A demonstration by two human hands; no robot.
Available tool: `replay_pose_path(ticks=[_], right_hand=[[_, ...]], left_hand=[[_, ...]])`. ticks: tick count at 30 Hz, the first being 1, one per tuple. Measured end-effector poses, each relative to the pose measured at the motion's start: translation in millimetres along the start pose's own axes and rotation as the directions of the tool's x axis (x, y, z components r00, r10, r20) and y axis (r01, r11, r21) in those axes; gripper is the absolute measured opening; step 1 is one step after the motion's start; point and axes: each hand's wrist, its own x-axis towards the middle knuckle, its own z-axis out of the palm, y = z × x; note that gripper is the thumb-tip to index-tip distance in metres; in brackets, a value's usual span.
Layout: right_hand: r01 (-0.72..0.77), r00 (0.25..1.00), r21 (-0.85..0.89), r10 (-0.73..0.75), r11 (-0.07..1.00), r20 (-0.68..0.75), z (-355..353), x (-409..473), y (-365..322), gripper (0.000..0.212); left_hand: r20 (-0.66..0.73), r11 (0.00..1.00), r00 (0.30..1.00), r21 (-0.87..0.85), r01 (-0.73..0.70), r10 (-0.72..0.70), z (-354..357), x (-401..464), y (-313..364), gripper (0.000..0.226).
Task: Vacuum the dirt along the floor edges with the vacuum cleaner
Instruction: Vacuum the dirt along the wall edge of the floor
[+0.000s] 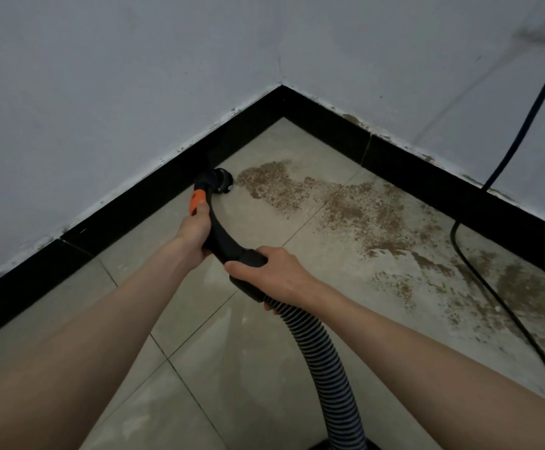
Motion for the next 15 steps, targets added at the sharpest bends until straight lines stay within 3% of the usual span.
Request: replay_pose_path(ticks=[15], right_hand=[[-0.009, 0.997, 0.087, 0.016, 0.996, -0.076, -26, 1, 11, 0.031]], left_hand=[[0.045, 0.997, 0.999, 0.077, -0.012, 0.009, 47, 0, 10, 0.061]])
